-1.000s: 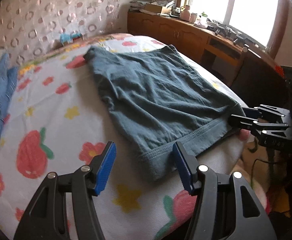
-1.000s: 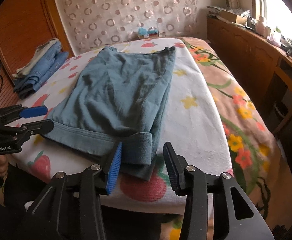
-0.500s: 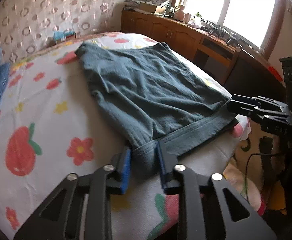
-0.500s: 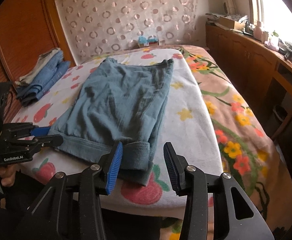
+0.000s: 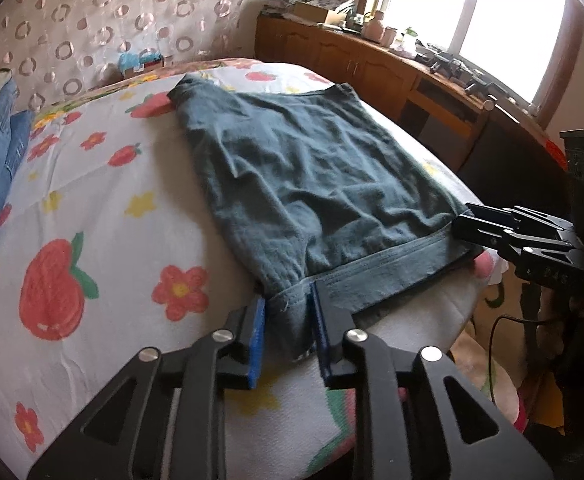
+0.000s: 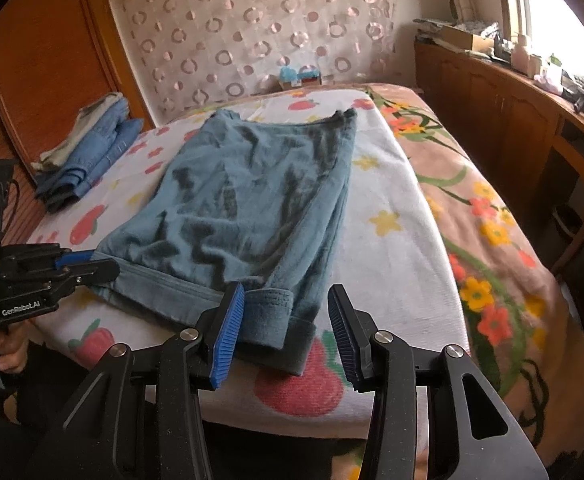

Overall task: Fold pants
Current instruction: 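Grasp the hem with the left gripper while the right gripper holds the cuff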

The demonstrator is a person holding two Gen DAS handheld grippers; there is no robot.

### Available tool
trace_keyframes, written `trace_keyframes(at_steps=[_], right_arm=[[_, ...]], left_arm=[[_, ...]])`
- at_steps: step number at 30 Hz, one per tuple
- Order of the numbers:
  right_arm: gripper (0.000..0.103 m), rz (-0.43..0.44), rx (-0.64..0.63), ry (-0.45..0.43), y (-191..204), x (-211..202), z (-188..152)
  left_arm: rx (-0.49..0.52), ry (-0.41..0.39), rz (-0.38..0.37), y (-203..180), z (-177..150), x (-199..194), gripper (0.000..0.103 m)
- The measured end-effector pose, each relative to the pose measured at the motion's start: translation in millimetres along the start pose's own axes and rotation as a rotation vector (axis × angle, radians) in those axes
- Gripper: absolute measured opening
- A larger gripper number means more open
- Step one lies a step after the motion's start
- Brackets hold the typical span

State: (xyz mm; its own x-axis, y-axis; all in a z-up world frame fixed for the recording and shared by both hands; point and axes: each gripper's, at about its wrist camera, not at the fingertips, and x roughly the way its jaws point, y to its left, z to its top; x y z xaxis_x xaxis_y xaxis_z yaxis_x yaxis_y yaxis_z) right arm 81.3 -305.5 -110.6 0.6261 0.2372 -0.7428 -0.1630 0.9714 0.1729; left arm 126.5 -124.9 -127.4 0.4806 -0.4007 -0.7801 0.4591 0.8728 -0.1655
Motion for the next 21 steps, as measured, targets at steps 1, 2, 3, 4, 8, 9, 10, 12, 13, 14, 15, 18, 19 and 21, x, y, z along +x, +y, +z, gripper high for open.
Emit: trace_keyframes(at_steps=[1,2,3,4,8,9,10,12,13,14,15,18,19,21], right_arm=[[0.044,-0.003,0.002,0.005,-0.1,1.4,-0.4],[0.044,-0.006,0.004,0.010,0.0,3.1,-0.9],[0.044,-0.010,0.002,0.013,0.2,4.3,-1.8],[0.044,-0.015,-0.002,0.012,0.6,4.9,-2.6],[0.045,-0.021,0.000,0.005,1.3,4.8,-4.4],[0.045,-0.022,0.001,0.004,1.7,4.5,-5.1],[0.045,-0.024,0.002,0.003,2.0,4.6,-5.4],[0.045,-0.021,0.001,0.003,2.5,4.6,-5.8],[0.045,-0.014,-0.001,0.005,2.6,4.7,-6.0],[0.044,-0.012,-0.001,0.005,2.7,4.5,-6.0],[0.042,-0.001,-0.002,0.007,2.5,4.4,-6.2],[0.033,0.038,0.009,0.015,0.1,4.5,-5.3],[0.029,0.047,0.010,0.017,0.2,4.6,-5.3],[0.025,0.073,0.018,0.020,-1.3,4.6,-4.9]], left_arm=[[-0.001,-0.003,0.010,1.3,-0.5,0.3,0.031],[-0.004,-0.003,0.013,2.3,-0.8,0.2,0.034],[-0.008,-0.003,0.011,3.5,-1.2,0.3,0.035],[-0.013,-0.004,0.007,4.9,-1.6,0.7,0.037],[-0.003,-0.021,0.013,4.9,-3.3,0.6,0.041],[-0.003,-0.025,0.017,4.5,-3.4,0.7,0.041],[-0.003,-0.031,0.019,4.2,-3.9,0.9,0.042],[-0.002,-0.036,0.023,3.3,-3.6,1.0,0.043],[-0.001,-0.036,0.024,3.0,-3.3,1.2,0.043],[0.004,-0.032,0.023,3.0,-2.9,1.6,0.043],[0.009,-0.028,0.021,2.8,-2.2,2.2,0.043],[0.007,-0.023,-0.003,5.3,0.7,3.4,0.043],[0.011,-0.023,-0.005,5.1,0.8,3.7,0.043],[0.010,-0.021,-0.037,3.8,0.3,3.3,0.030]])
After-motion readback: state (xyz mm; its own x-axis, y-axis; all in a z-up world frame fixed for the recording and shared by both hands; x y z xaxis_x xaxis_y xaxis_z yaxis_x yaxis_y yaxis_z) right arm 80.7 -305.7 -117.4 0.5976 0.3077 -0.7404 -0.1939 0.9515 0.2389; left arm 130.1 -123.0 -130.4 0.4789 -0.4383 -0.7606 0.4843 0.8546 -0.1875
